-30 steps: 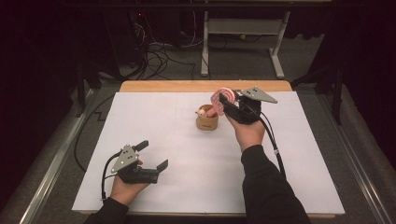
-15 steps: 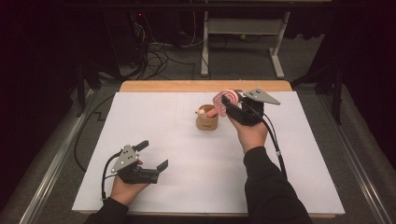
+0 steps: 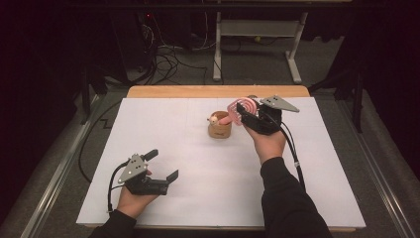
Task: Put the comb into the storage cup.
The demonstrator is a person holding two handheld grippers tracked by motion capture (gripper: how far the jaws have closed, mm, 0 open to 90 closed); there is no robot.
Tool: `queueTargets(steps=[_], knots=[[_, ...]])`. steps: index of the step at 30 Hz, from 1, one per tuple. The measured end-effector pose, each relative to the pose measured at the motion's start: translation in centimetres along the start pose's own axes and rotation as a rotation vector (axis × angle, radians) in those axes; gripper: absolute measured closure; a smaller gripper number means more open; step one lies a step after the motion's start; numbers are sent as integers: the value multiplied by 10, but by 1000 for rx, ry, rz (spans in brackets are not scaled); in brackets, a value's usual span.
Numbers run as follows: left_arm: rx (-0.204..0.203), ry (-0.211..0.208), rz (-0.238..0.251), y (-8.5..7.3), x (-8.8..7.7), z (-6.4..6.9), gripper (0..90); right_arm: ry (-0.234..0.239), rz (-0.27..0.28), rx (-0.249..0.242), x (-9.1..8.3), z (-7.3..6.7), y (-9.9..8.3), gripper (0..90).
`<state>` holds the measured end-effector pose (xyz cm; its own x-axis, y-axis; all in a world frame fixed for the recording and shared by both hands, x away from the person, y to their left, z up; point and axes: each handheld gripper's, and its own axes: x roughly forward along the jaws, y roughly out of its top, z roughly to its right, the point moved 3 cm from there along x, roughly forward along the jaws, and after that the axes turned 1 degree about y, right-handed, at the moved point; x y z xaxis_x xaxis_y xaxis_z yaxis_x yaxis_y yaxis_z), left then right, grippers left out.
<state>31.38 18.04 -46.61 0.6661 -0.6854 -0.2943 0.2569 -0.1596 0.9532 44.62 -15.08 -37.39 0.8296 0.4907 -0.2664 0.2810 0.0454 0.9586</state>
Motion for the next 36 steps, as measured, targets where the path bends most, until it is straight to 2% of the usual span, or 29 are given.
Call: queueTargets(steps=[18, 36], knots=[[1, 4, -1, 0, 0, -1, 0, -1, -9, 6, -2, 3, -3, 449], [7, 4, 1, 1, 0, 0, 0, 11, -14, -4, -3, 1, -2, 273]])
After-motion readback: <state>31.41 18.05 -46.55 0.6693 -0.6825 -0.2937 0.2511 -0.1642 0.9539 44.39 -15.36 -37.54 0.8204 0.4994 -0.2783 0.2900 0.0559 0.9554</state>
